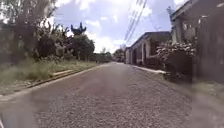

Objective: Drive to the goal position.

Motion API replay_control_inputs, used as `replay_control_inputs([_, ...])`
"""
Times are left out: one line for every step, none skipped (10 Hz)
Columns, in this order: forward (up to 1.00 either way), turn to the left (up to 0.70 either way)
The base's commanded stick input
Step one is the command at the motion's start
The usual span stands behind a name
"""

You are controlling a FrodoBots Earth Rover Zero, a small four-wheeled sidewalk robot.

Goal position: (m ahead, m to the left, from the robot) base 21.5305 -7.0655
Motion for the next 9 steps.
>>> replay_control_inputs([0.7,0.0])
replay_control_inputs([0.7,0.0])
replay_control_inputs([0.7,0.0])
replay_control_inputs([0.7,0.0])
replay_control_inputs([0.7,0.0])
replay_control_inputs([0.7,0.0])
replay_control_inputs([0.7,0.0])
replay_control_inputs([0.7,0.0])
replay_control_inputs([0.7,0.0])
